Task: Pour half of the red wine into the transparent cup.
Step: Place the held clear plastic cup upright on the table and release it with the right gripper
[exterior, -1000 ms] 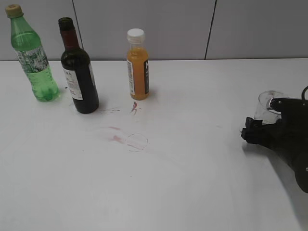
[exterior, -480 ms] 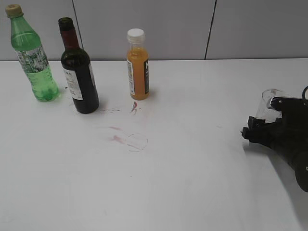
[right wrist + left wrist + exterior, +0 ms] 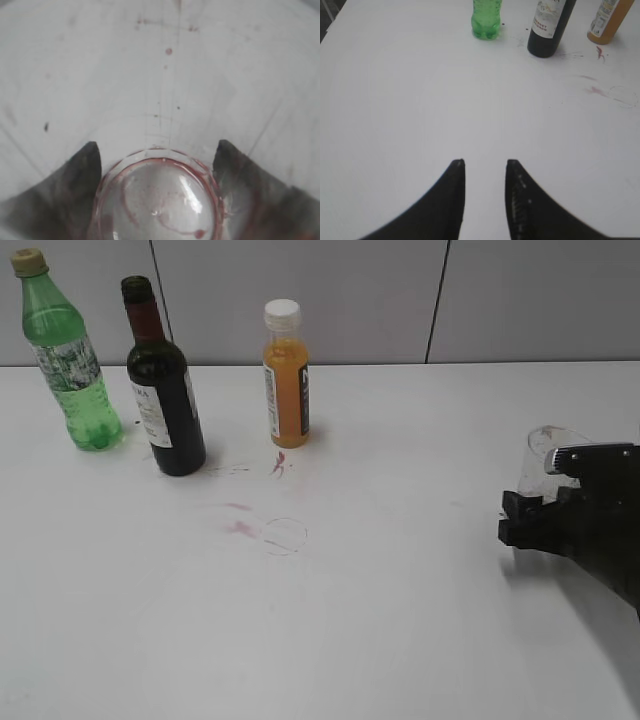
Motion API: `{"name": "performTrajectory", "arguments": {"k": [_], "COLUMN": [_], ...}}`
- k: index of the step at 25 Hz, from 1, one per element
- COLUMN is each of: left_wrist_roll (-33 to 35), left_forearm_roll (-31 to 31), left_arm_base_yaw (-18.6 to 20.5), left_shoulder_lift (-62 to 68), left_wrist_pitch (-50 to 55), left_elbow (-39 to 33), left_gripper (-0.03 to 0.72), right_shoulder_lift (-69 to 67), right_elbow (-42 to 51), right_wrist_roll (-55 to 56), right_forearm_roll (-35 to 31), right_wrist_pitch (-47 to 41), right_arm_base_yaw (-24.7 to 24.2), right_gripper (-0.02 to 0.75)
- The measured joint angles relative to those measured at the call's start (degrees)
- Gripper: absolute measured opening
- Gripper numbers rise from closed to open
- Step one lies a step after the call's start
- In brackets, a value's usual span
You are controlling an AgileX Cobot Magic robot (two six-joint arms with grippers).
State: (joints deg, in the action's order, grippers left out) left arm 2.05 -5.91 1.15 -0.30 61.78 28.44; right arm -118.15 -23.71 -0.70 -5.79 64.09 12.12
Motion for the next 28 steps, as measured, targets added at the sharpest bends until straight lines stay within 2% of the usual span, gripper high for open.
{"name": "performTrajectory", "arguments": {"k": [7,13,21,24,28], "left_wrist_roll": [0.0,0.0,0.0,0.0,0.0], "left_forearm_roll": [0.0,0.0,0.0,0.0,0.0], "left_arm_base_yaw": [0.0,0.0,0.0,0.0,0.0], "left_shoulder_lift": [0.0,0.0,0.0,0.0,0.0], "left_wrist_pitch": [0.0,0.0,0.0,0.0,0.0], "left_elbow": [0.0,0.0,0.0,0.0,0.0], "left_gripper": [0.209,0.209,0.209,0.209,0.209], "right_shoulder_lift": [3.7,3.7,-1.8,-5.0,-8.3], "right_elbow": [-0.1,-4.5,-18.0,-23.1,-28.9], "right_wrist_roll": [-2.0,-0.6,15.1,16.6,17.4], "right_forearm_roll": [24.2,44.6,73.1,79.0,81.1], "right_wrist_pitch": [1.9,2.0,2.2,2.2,2.2], "right_arm_base_yaw": [0.0,0.0,0.6,2.5,5.3], "right_gripper": [0.516,0.516,0.515,0.515,0.515]}}
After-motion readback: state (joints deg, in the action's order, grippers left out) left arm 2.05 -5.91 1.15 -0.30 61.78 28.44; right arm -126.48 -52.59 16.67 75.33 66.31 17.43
